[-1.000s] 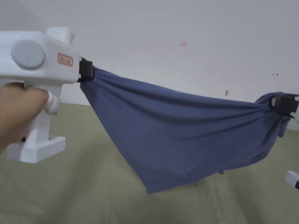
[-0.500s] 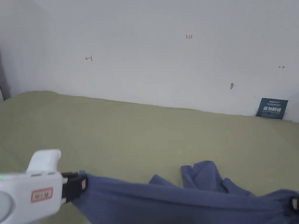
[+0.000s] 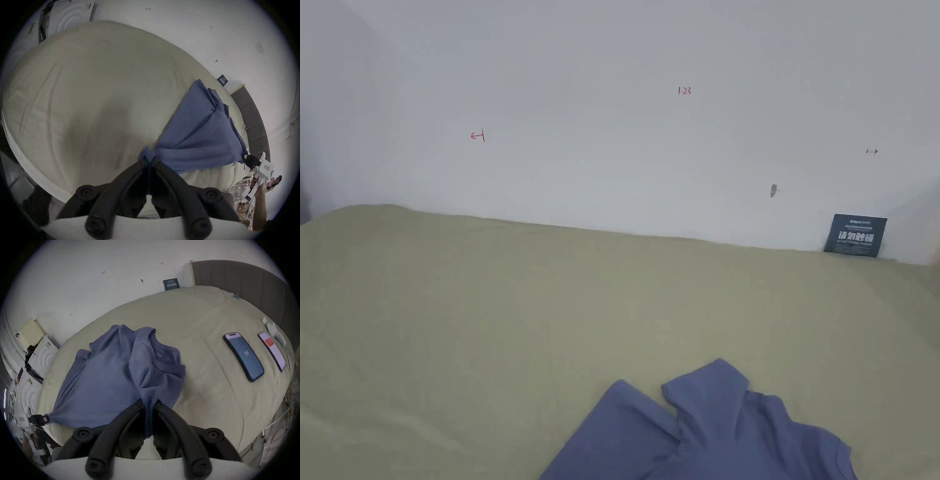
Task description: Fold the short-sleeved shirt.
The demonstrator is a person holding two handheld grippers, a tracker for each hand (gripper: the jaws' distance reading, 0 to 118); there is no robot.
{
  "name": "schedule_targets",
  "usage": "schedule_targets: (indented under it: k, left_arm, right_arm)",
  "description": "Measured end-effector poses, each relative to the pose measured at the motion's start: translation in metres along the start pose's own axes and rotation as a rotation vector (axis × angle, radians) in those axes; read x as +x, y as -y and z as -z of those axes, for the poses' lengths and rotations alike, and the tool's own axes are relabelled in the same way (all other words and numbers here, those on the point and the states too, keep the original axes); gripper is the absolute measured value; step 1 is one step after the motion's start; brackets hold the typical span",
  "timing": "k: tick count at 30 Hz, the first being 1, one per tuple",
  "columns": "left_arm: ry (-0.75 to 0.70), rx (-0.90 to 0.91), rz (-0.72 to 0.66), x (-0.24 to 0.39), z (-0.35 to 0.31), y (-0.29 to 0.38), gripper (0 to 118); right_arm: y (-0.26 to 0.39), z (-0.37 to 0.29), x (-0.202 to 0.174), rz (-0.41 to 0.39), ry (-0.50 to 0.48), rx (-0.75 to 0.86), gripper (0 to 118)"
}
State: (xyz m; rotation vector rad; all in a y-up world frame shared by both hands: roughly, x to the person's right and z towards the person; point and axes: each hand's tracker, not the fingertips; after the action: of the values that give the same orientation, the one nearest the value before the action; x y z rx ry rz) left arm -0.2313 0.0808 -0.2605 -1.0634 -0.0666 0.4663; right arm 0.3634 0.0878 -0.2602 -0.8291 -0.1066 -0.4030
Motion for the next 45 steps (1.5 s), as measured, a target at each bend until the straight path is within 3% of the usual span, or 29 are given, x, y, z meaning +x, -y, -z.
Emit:
schedule_targets:
  k: [1, 3, 4, 7, 10, 14, 15, 16, 17, 18, 20, 24, 25, 26, 28, 29, 34, 35, 37, 38, 39, 40, 41, 43, 45]
  left_arm:
    - [0.006, 0.004, -0.017, -0.001, 0.001, 0.003, 27]
    - [-0.011, 0.013, -0.027, 0.001, -0.003, 0.006, 89]
    - [-0.065, 0.033, -0.007, 0.003, -0.007, 0.008, 99]
    - [-0.031, 0.165, 0.059, 0.008, -0.036, 0.008, 98]
    - [-0.07, 0.372, 0.199, 0.029, -0.073, 0.0, 98]
    - [-0.106, 0.545, 0.395, 0.058, -0.1, -0.006, 90]
    - [-0.11, 0.537, 0.418, 0.062, -0.101, -0.007, 78]
    - [-0.097, 0.517, 0.44, 0.066, -0.103, -0.009, 46]
    - [-0.095, 0.493, 0.448, 0.07, -0.102, -0.011, 14]
    - [-0.107, 0.491, 0.444, 0.073, -0.1, -0.012, 0]
    - [-0.101, 0.48, 0.449, 0.075, -0.097, -0.012, 0]
    - [-0.128, 0.35, 0.504, 0.066, -0.082, -0.018, 0]
    - [-0.126, 0.301, 0.526, 0.063, -0.078, -0.021, 7]
    - [-0.142, 0.241, 0.549, 0.061, -0.073, -0.023, 31]
    - [-0.205, 0.19, 0.608, 0.056, -0.056, -0.024, 99]
    - [-0.2, 0.15, 0.623, 0.053, -0.048, -0.024, 102]
    - [-0.103, -0.013, 0.502, 0.034, -0.005, -0.02, 98]
    - [-0.104, -0.045, 0.484, 0.031, 0.007, -0.018, 88]
    - [-0.153, -0.08, 0.448, 0.024, 0.02, -0.016, 49]
    - [-0.159, -0.078, 0.442, 0.022, 0.022, -0.015, 40]
    - [-0.136, -0.083, 0.443, 0.022, 0.025, -0.011, 40]
    - [-0.108, -0.077, 0.443, 0.021, 0.025, -0.008, 17]
    - [-0.053, -0.062, 0.454, 0.022, 0.023, -0.006, 9]
    - [-0.087, -0.068, 0.512, 0.028, 0.022, -0.002, 8]
    - [-0.108, -0.051, 0.563, 0.032, 0.02, -0.001, 7]
  right_arm:
    - [0.004, -0.002, 0.001, -0.01, 0.001, 0.005, 38]
    - [0.007, -0.008, -0.002, -0.071, 0.035, 0.033, 67]
    - [0.006, -0.006, 0.001, -0.101, 0.049, 0.04, 71]
    - [0.002, -0.038, -0.001, -0.151, -0.014, 0.125, 71]
    - [-0.01, -0.08, -0.029, -0.264, 0.009, 0.276, 71]
    - [-0.018, -0.111, -0.059, -0.405, 0.068, 0.431, 70]
    - [-0.02, -0.116, -0.066, -0.438, 0.088, 0.411, 64]
    - [-0.021, -0.117, -0.073, -0.451, 0.093, 0.362, 45]
    - [-0.022, -0.117, -0.078, -0.435, 0.085, 0.342, 16]
    - [-0.021, -0.117, -0.082, -0.422, 0.082, 0.344, 0]
    - [-0.012, -0.111, -0.08, -0.402, 0.099, 0.404, 0]
    - [-0.006, -0.105, -0.079, -0.381, 0.048, 0.33, 0]
    - [-0.004, -0.103, -0.078, -0.379, 0.043, 0.328, 0]
    - [-0.004, -0.102, -0.078, -0.378, 0.044, 0.32, 0]
    - [-0.007, -0.104, -0.078, -0.38, 0.042, 0.306, 0]
    - [-0.007, -0.103, -0.077, -0.377, 0.039, 0.299, 0]
    - [-0.013, -0.09, -0.071, -0.379, -0.014, 0.137, 0]
    - [-0.013, -0.087, -0.072, -0.397, -0.003, 0.128, 0]
    - [-0.017, -0.08, -0.073, -0.421, 0.002, 0.116, 0]
    - [-0.02, -0.077, -0.073, -0.429, 0.0, 0.112, 0]
    - [-0.025, -0.073, -0.074, -0.433, -0.006, 0.108, 0]
    - [-0.031, -0.068, -0.076, -0.436, -0.02, 0.102, 0]
    - [-0.042, -0.06, -0.077, -0.426, -0.048, 0.088, 0]
    - [-0.069, -0.039, -0.083, -0.418, -0.092, 0.048, 0]
    - [-0.104, -0.01, -0.089, -0.459, -0.106, 0.014, 3]
